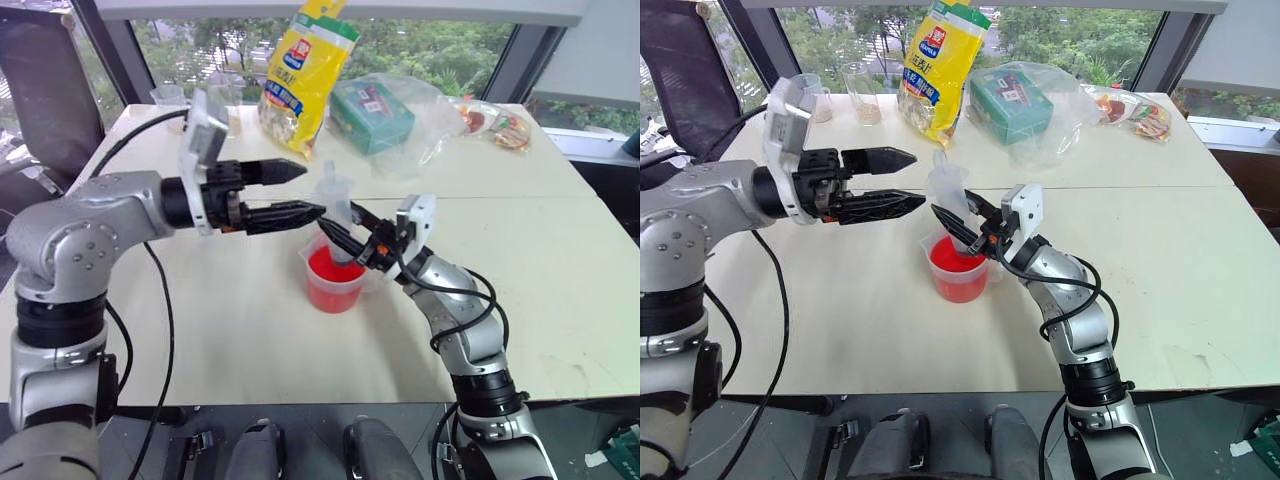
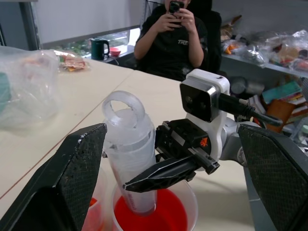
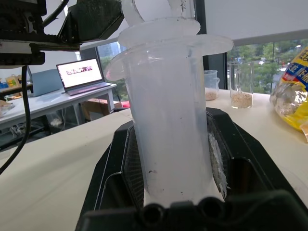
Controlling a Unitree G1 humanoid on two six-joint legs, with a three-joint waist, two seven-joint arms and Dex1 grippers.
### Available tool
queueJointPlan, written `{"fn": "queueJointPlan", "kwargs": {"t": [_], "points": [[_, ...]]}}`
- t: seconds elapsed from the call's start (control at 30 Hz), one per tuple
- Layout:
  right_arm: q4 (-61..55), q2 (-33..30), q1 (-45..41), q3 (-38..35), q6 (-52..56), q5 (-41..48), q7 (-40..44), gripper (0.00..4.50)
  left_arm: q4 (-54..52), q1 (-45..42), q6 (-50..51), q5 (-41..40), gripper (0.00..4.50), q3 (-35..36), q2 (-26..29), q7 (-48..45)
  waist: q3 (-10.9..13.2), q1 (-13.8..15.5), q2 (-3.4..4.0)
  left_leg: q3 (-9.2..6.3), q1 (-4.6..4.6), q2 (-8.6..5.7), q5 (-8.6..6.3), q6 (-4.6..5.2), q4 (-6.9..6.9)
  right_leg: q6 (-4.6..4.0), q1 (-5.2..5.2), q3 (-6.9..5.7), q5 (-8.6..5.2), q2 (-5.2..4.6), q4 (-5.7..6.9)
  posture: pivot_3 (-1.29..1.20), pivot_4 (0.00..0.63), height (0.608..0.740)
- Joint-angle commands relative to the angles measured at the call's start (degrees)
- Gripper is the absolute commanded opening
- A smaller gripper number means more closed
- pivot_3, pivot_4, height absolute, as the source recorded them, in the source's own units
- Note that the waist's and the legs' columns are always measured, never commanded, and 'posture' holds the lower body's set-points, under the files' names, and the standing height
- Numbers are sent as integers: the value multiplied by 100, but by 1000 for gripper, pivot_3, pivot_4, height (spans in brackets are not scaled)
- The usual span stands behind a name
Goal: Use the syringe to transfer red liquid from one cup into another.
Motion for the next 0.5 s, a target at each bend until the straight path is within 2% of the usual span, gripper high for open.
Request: {"fn": "queueJointPlan", "kwargs": {"t": [0.03, 0.43, 0.5], "points": [[-86, -10, -50, 47, -140, 8, 7, 1437, 65, -151, -87, 25, 4500, -40, -102, -37, 0, 1, 0, 0, 0, 0, 0, 0, 0, 0, 0, 0, 0, 0, 0, 0, 150, 740], [-157, -80, -48, 125, -125, -13, -28, 1437, 578, -465, -424, 485, 4500, -475, -831, -83, 0, 1, 0, 0, 0, 0, 0, 0, 1, 0, 0, 0, 0, 1, 0, 0, 150, 740], [-150, -87, -38, 130, -138, -17, -34, 1437, 643, -475, -486, 581, 3923, -530, -900, -114, 0, -5, 0, 0, 0, 0, 0, -1, 1, 0, 0, 0, 0, 1, 0, 0, 150, 740]]}}
